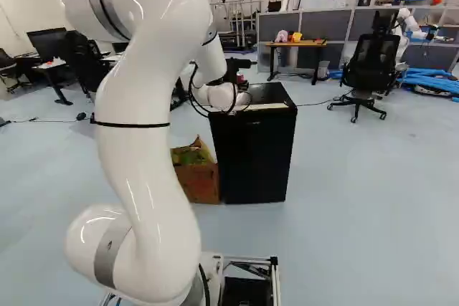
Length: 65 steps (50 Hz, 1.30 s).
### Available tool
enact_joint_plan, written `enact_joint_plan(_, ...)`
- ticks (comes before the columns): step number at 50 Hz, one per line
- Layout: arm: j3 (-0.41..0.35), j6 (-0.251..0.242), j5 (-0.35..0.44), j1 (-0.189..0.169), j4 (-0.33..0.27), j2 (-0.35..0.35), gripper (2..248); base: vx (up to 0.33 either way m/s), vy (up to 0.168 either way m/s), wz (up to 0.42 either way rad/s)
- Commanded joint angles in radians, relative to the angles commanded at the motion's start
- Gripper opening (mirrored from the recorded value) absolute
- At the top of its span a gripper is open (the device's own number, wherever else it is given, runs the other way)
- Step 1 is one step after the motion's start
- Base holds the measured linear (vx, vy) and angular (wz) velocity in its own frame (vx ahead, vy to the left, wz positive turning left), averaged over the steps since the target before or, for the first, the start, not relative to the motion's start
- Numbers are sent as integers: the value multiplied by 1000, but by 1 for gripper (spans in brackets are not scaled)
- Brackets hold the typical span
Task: Grab a drink from the fridge
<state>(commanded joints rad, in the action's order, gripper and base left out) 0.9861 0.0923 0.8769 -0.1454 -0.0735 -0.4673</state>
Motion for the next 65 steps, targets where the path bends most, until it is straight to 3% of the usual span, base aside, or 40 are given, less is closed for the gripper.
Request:
enact_joint_plan(27, -194, -20, -1, 31, 16, 161, 99, 0, 0, 0)
enact_joint_plan(65, -566, -58, -3, 91, 46, 470, 99, 0, 0, 0)
